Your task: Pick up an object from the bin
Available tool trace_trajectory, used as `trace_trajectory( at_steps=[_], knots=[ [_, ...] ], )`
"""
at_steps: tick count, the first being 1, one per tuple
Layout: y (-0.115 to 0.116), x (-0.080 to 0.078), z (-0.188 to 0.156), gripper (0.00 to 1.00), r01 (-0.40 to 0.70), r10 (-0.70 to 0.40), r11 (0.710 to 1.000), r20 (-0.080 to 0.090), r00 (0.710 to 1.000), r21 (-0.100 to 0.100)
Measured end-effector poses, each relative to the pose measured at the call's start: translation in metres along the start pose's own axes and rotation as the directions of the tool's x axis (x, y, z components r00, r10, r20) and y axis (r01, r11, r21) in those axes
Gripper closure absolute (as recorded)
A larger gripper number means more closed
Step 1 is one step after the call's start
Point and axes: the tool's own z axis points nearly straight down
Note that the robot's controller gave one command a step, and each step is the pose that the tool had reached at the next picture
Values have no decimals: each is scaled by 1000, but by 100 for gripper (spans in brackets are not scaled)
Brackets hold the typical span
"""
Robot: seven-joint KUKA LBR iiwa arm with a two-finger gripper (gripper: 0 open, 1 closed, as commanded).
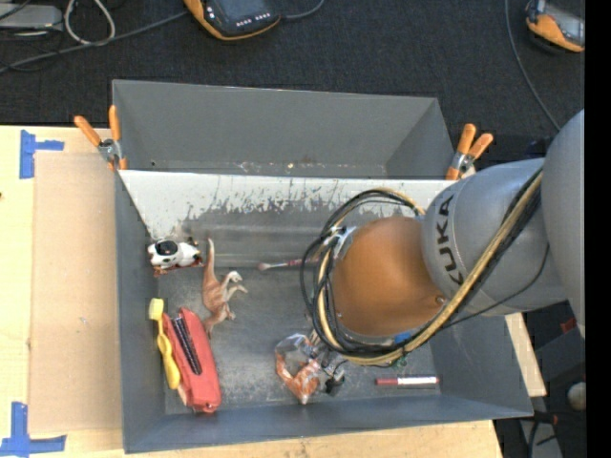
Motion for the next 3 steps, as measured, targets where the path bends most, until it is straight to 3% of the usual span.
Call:
trace_trajectory(
  at_steps=[2, 3],
  knots=[
    [2, 2, -12, 100, -1, 1, 1000, -7, 1000, -6],
    [2, 1, -39, 100, -3, 3, 1000, -5, 1000, -4]
  ],
)
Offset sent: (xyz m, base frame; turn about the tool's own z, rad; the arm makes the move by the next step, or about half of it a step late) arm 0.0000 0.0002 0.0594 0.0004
